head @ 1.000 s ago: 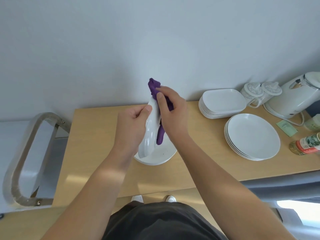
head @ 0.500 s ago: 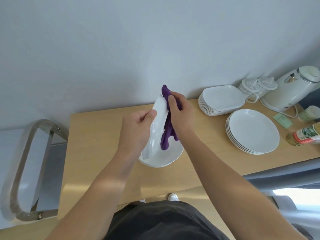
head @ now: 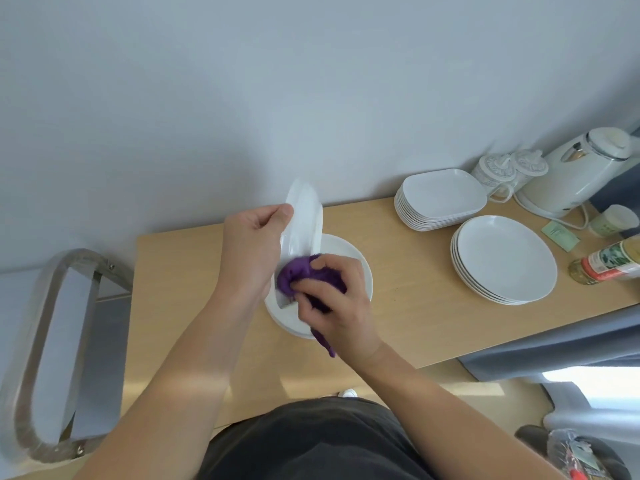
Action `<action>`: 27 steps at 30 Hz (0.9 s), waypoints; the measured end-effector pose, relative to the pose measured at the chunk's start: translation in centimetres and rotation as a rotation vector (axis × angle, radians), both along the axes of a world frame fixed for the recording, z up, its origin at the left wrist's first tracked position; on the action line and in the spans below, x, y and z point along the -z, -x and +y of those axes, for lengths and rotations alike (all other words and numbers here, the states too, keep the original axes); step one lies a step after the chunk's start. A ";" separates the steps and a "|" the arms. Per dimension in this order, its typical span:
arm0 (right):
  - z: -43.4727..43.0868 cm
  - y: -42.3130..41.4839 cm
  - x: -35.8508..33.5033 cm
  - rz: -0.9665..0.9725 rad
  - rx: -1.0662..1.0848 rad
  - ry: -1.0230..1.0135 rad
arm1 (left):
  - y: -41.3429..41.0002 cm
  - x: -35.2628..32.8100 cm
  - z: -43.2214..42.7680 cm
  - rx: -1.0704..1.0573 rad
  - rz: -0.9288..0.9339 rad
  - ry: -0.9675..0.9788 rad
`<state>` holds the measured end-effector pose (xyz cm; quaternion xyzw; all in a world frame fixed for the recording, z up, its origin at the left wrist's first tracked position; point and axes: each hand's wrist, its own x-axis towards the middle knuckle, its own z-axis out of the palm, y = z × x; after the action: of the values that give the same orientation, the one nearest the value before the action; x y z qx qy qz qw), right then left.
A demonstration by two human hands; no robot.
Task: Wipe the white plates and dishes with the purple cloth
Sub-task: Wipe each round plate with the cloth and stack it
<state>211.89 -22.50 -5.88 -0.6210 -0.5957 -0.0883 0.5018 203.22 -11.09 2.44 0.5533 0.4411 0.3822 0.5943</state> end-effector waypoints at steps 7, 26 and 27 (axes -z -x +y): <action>4.6 -3.8 -4.8 0.356 0.242 0.061 | 0.4 -0.1 -1.6 0.145 0.135 -0.151; -4.2 -18.9 0.3 0.409 0.369 0.528 | -10.6 0.5 -6.3 0.333 0.402 -0.651; -4.8 -19.8 0.0 0.477 0.385 0.539 | -11.8 0.6 -6.7 0.342 0.421 -0.697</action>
<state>231.72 -27.28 -5.92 -0.8335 -0.3372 0.1250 0.4195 215.00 -17.83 1.80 0.8515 0.2992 0.2835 0.3241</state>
